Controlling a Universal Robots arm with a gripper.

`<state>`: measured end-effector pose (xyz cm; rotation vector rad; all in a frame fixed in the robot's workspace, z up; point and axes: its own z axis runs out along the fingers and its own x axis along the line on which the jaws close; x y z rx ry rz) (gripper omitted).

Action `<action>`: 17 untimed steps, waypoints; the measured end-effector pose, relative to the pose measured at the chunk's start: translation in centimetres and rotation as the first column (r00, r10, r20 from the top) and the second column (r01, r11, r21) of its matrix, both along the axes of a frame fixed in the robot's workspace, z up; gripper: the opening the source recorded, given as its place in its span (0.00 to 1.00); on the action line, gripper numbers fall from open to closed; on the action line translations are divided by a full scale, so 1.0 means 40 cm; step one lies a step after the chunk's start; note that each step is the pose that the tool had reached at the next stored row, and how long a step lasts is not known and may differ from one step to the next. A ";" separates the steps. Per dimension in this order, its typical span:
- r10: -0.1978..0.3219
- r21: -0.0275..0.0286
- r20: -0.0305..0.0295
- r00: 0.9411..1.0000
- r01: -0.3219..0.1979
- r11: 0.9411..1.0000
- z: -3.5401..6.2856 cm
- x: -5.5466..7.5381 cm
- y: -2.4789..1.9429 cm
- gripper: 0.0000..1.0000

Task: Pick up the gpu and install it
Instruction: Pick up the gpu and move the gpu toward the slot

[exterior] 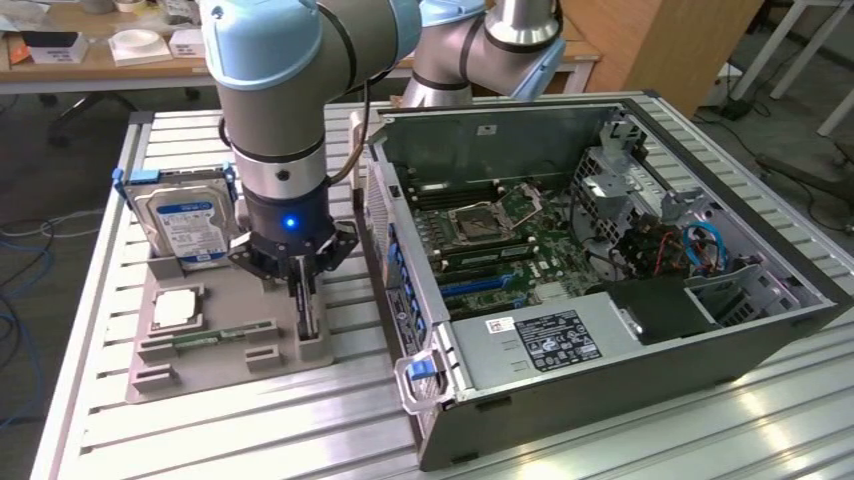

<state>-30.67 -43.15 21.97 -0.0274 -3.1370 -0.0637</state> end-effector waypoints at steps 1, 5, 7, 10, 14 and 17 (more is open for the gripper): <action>0.000 0.000 0.000 1.000 0.000 1.000 0.000 0.000 0.000 0.27; 0.000 0.000 0.000 1.000 0.000 1.000 0.000 0.000 0.000 0.27; 0.000 -0.001 0.000 1.000 0.000 1.000 0.000 0.000 0.000 0.27; 0.000 -0.001 0.000 1.000 0.000 1.000 0.000 0.000 0.000 0.27; 0.000 -0.002 0.000 1.000 0.000 1.000 0.000 0.000 0.000 0.27; 0.000 -0.001 0.000 1.000 0.000 1.000 0.000 0.000 0.000 0.27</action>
